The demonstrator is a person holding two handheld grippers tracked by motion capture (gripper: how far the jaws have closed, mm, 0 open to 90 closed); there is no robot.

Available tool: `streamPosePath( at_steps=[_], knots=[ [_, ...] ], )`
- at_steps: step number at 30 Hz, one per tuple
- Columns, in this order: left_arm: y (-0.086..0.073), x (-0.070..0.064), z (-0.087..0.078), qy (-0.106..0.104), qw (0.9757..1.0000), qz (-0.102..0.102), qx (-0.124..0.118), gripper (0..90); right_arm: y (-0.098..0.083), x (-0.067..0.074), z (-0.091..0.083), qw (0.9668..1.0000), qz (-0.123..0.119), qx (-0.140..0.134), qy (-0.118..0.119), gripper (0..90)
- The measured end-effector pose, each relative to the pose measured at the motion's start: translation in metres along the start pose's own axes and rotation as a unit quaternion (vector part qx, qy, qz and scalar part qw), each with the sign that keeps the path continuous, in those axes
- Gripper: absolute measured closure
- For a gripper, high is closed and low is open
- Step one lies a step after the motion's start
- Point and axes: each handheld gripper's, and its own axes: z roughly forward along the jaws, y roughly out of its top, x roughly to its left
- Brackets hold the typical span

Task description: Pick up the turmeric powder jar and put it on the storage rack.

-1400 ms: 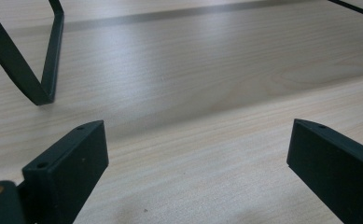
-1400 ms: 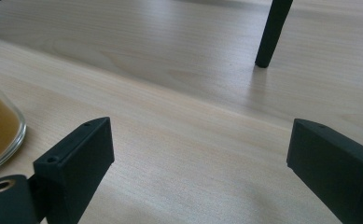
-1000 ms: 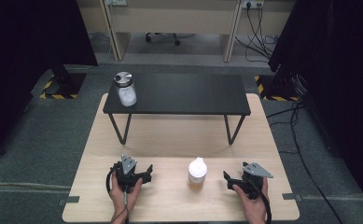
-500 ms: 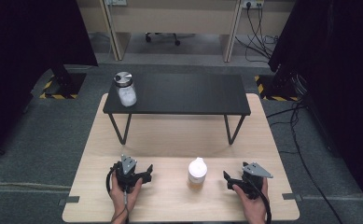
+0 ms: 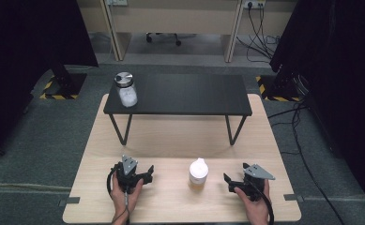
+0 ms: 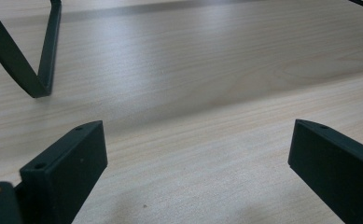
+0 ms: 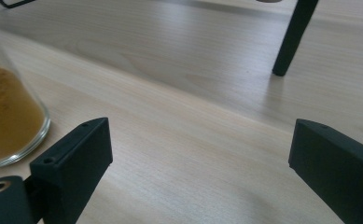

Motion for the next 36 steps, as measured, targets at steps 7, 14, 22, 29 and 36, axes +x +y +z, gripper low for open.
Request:
streamPosePath(
  at_steps=[7, 14, 22, 29, 36],
  knots=[
    [0.000, 0.000, 0.000, 0.001, 1.0000, 0.001, 0.000, 3.9, -0.001, -0.007, 0.000, 0.9987, -0.035, -0.004, 0.036, 5.1],
    [0.000, 0.001, 0.000, -0.001, 1.0000, 0.002, 0.000, 3.9, 0.003, -0.019, 0.003, 0.9947, -0.061, 0.005, 0.082, 4.9],
    [0.000, 0.001, 0.000, 0.000, 1.0000, 0.002, -0.002, 3.9, 0.009, -0.036, 0.012, 0.9805, -0.108, 0.007, 0.164, 5.1],
    [0.000, 0.001, 0.001, -0.001, 1.0000, 0.002, -0.001, 3.9, 0.014, -0.037, 0.022, 0.9685, -0.137, 0.005, 0.208, 4.4],
    [0.000, 0.001, 0.001, 0.000, 1.0000, 0.003, 0.000, 3.9, 0.019, -0.038, 0.034, 0.9576, -0.155, 0.000, 0.243, 4.2]
  ],
)
